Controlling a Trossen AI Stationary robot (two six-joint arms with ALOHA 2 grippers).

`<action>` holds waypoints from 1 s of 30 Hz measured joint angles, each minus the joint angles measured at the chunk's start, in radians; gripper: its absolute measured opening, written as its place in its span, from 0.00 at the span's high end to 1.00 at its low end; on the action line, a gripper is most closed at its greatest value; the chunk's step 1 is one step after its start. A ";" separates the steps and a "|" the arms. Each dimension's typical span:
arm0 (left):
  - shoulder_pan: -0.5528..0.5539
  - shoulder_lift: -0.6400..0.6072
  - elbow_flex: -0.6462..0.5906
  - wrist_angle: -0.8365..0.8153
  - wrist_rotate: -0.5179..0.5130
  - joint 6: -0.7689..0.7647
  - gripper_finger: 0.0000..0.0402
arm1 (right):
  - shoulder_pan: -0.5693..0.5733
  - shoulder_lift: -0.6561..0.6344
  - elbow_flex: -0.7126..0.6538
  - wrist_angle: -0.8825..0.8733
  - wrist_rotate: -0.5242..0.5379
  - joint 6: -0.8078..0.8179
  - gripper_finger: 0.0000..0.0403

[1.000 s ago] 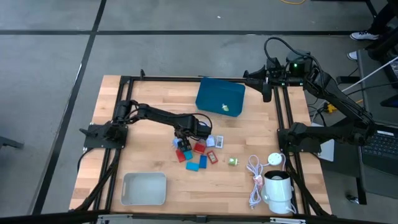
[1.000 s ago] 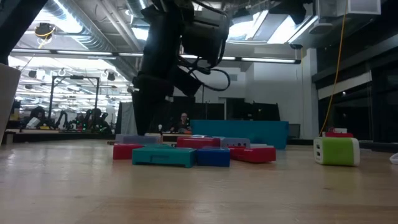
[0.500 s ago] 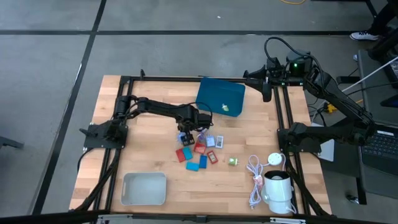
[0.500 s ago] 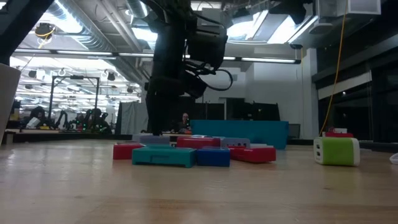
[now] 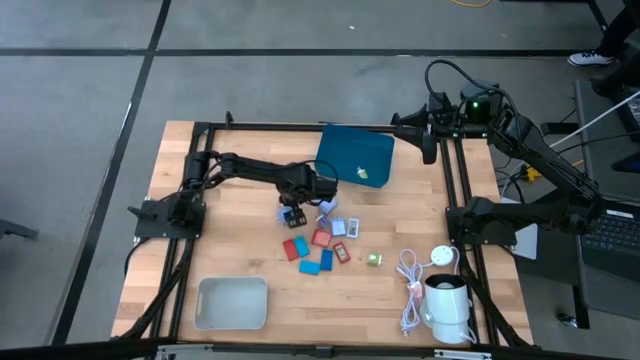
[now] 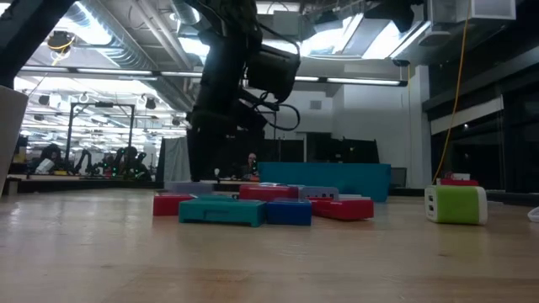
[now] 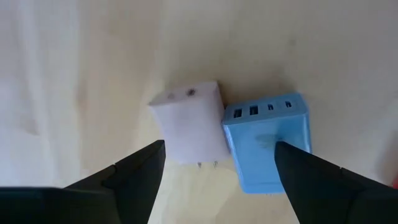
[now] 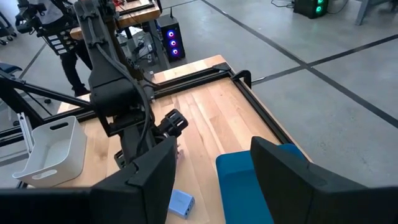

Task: Pick & Place Office items
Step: Put the white charger adapter into the blue bin

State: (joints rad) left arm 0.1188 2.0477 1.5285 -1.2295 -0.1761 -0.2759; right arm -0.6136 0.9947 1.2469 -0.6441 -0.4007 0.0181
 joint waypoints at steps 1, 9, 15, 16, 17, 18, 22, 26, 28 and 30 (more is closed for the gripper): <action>0.002 -0.005 0.000 0.001 -0.008 -0.002 0.26 | 0.000 0.000 0.000 0.000 0.000 0.000 0.48; 0.037 -0.018 0.010 -0.040 -0.002 -0.046 0.27 | 0.000 0.000 0.000 0.000 0.000 0.022 0.48; 0.073 -0.020 0.009 -0.013 -0.050 -0.053 0.27 | 0.000 0.000 0.000 0.000 0.000 0.026 0.48; 0.080 -0.020 -0.001 0.005 -0.045 -0.050 0.27 | 0.000 0.000 0.000 0.000 0.000 0.027 0.48; 0.086 -0.020 -0.012 0.023 -0.045 -0.052 0.27 | 0.000 0.000 0.000 0.000 0.000 0.028 0.48; 0.091 -0.020 -0.023 0.036 -0.045 -0.056 0.27 | 0.000 0.000 0.000 0.000 0.000 0.030 0.48; 0.103 -0.022 -0.063 0.082 0.001 -0.068 0.27 | 0.000 0.000 0.000 0.000 -0.001 0.031 0.48; 0.101 -0.022 -0.088 0.133 0.037 -0.090 0.27 | 0.000 0.001 0.000 0.000 -0.004 0.028 0.48; 0.099 -0.022 -0.105 0.158 0.049 -0.099 0.27 | 0.000 0.001 0.000 0.000 -0.004 0.026 0.48; 0.099 -0.022 -0.118 0.170 0.073 -0.113 0.27 | 0.000 0.001 0.000 0.000 -0.003 0.023 0.48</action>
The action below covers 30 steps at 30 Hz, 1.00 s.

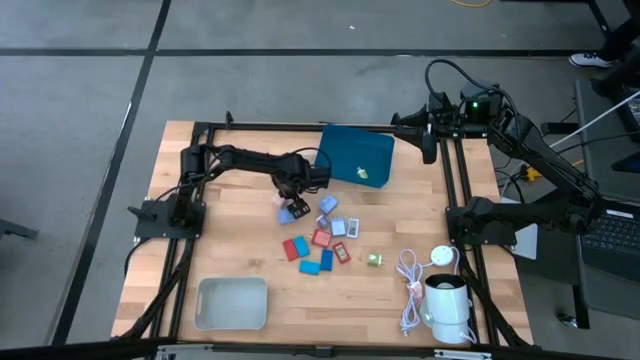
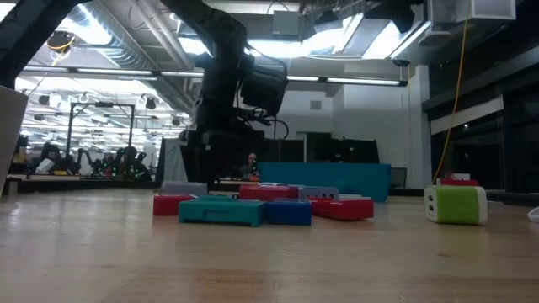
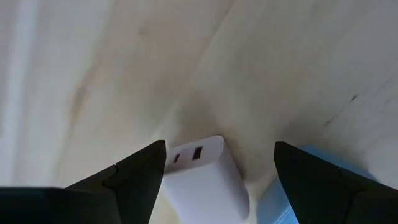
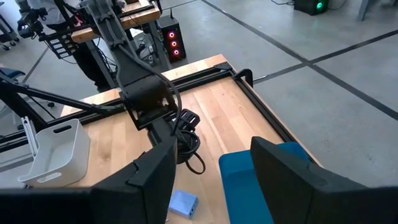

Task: Pick & Place Office items
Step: Put the white charger adapter into the blue bin

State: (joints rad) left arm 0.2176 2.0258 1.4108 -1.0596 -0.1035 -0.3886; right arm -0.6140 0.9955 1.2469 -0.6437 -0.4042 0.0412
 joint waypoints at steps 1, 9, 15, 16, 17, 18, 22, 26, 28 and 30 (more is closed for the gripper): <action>0.000 0.000 -0.003 -0.004 0.002 -0.002 0.27 | 0.000 0.000 0.000 0.000 0.000 -0.004 0.48; -0.005 0.000 -0.027 -0.068 -0.077 -0.096 0.27 | 0.000 0.000 0.000 0.000 0.001 -0.008 0.48; -0.007 0.000 -0.027 -0.081 -0.052 -0.197 0.27 | 0.000 0.011 0.000 0.000 0.004 -0.024 0.48; -0.006 0.000 -0.027 -0.070 -0.043 -0.215 0.27 | 0.000 0.015 0.000 0.000 0.004 -0.024 0.48; -0.006 0.000 -0.030 -0.055 -0.039 -0.236 0.27 | 0.000 0.018 0.000 0.000 0.004 -0.024 0.48; -0.007 0.000 -0.034 -0.045 -0.036 -0.255 0.27 | 0.000 0.022 0.000 0.000 0.004 -0.024 0.48; -0.008 -0.004 -0.043 -0.046 -0.037 -0.338 0.27 | 0.000 0.037 0.000 0.000 0.003 -0.023 0.48; -0.008 -0.003 -0.029 -0.111 -0.108 -0.392 0.27 | 0.000 0.042 0.000 0.000 0.002 -0.024 0.48; -0.004 0.000 -0.010 -0.156 -0.135 -0.415 0.27 | 0.000 0.042 0.000 0.010 -0.005 -0.024 0.48; -0.001 -0.001 0.003 -0.183 -0.140 -0.442 0.27 | 0.000 0.042 0.000 0.016 -0.005 -0.022 0.48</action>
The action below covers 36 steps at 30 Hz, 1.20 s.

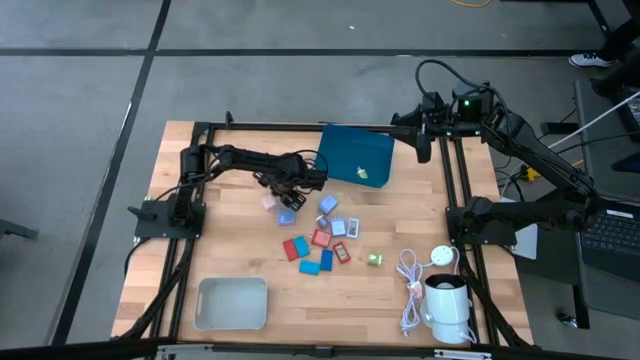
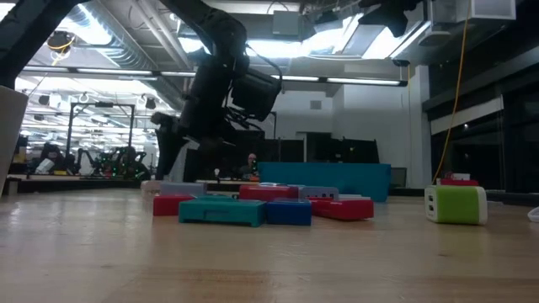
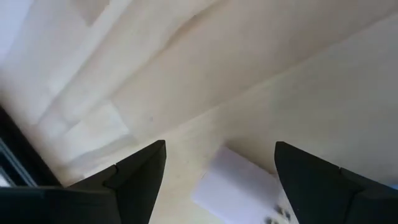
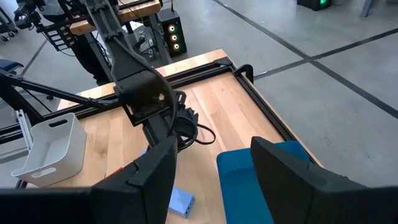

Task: Pick & Place Office items
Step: Put the white charger adapter into the blue bin

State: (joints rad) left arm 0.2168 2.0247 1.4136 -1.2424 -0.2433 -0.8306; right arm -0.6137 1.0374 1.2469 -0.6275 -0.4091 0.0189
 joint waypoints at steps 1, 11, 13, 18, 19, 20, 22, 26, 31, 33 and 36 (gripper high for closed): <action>0.002 0.000 0.001 -0.007 0.008 -0.011 0.27 | 0.000 0.000 0.000 0.000 0.000 0.001 0.48; -0.015 -0.008 0.006 0.000 0.017 -0.137 0.27 | 0.000 0.000 0.000 0.001 -0.003 0.002 0.48; -0.028 -0.018 0.007 -0.008 -0.004 -0.104 0.27 | 0.000 0.000 0.000 0.002 -0.002 -0.001 0.48; -0.047 -0.048 0.007 -0.099 0.042 -0.065 0.27 | 0.000 0.000 0.000 0.002 -0.002 -0.001 0.48; -0.051 -0.055 0.007 -0.128 0.044 -0.065 0.27 | 0.000 0.000 0.000 0.002 -0.002 -0.001 0.48; -0.058 -0.064 0.007 -0.141 0.044 -0.050 0.27 | 0.000 0.000 0.000 0.002 -0.002 -0.001 0.48; -0.073 -0.086 0.006 -0.145 0.042 0.034 0.27 | 0.000 0.000 0.000 0.002 -0.002 -0.003 0.48; -0.120 -0.140 0.006 -0.139 -0.006 0.336 0.27 | 0.000 0.000 0.000 0.001 -0.002 -0.010 0.48; -0.152 -0.227 -0.015 -0.099 -0.004 0.697 0.27 | 0.000 0.000 0.000 0.001 -0.002 -0.008 0.48; -0.150 -0.282 -0.056 -0.005 0.047 0.797 0.27 | 0.000 0.000 0.000 0.001 -0.002 -0.011 0.48; -0.142 -0.360 -0.131 0.115 0.103 0.875 0.27 | 0.000 0.000 0.000 0.002 -0.002 -0.030 0.48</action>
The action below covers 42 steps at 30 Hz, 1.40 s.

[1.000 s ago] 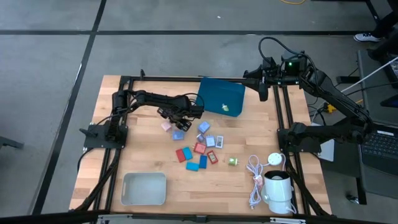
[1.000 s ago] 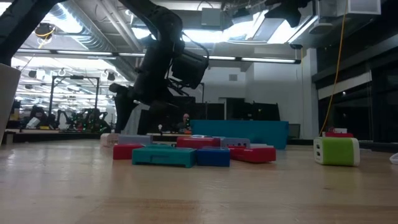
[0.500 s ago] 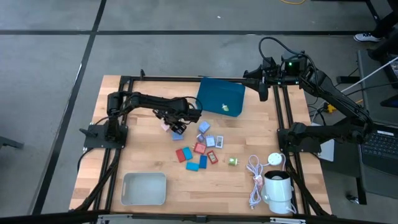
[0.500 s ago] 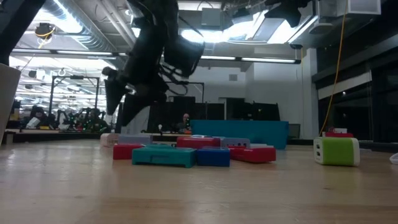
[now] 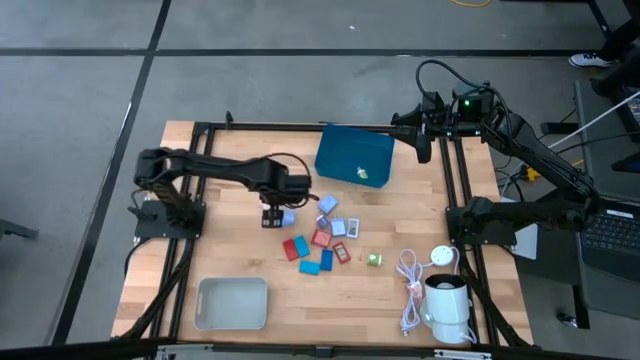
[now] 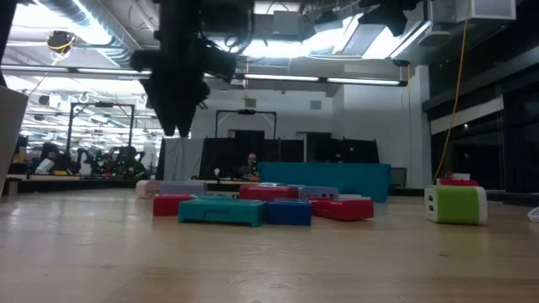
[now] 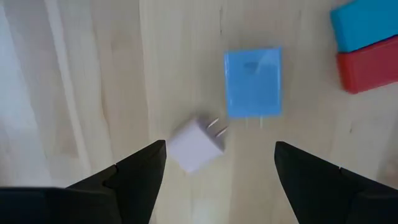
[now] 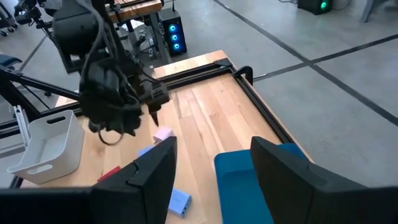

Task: Pick & Place Office items
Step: Put the white charger adapter into the blue bin

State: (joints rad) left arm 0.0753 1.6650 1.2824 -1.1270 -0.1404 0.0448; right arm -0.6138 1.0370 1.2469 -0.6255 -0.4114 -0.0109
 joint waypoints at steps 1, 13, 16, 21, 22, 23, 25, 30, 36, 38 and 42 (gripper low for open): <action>0.004 -0.016 -0.022 0.010 0.003 0.016 0.27 | 0.000 0.000 0.000 0.002 0.000 -0.003 0.48; 0.018 -0.048 -0.222 0.066 0.052 0.443 0.27 | 0.000 0.000 0.000 0.110 0.025 0.065 0.48; 0.049 -0.048 -0.259 0.100 0.046 0.511 0.27 | 0.000 0.000 0.000 0.132 0.057 0.113 0.48; 0.102 -0.048 -0.292 0.184 0.004 0.619 0.27 | 0.000 0.000 0.000 0.141 0.079 0.146 0.48; 0.113 -0.048 -0.299 0.205 0.005 0.638 0.27 | 0.000 0.000 0.000 0.142 0.092 0.146 0.48; 0.122 -0.048 -0.308 0.226 0.007 0.658 0.27 | 0.000 0.000 0.000 0.144 0.103 0.150 0.48; 0.137 -0.048 -0.322 0.247 0.015 0.698 0.27 | -0.001 0.000 0.000 0.152 0.108 0.162 0.48; 0.169 -0.048 -0.328 0.263 0.024 0.770 0.27 | 0.000 0.000 0.000 0.181 0.108 0.191 0.48; 0.204 -0.048 -0.329 0.290 0.056 0.836 0.27 | 0.000 0.001 0.000 0.184 0.108 0.214 0.48; 0.210 -0.048 -0.329 0.303 0.066 0.848 0.27 | 0.000 0.001 0.000 0.184 0.108 0.214 0.48; 0.218 -0.026 -0.329 0.312 0.085 0.855 0.27 | 0.000 0.002 0.000 0.184 0.108 0.216 0.48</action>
State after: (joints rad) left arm 0.2928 1.6391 0.9535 -0.8150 -0.0557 0.9001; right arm -0.6136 1.0389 1.2469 -0.4416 -0.3035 0.2054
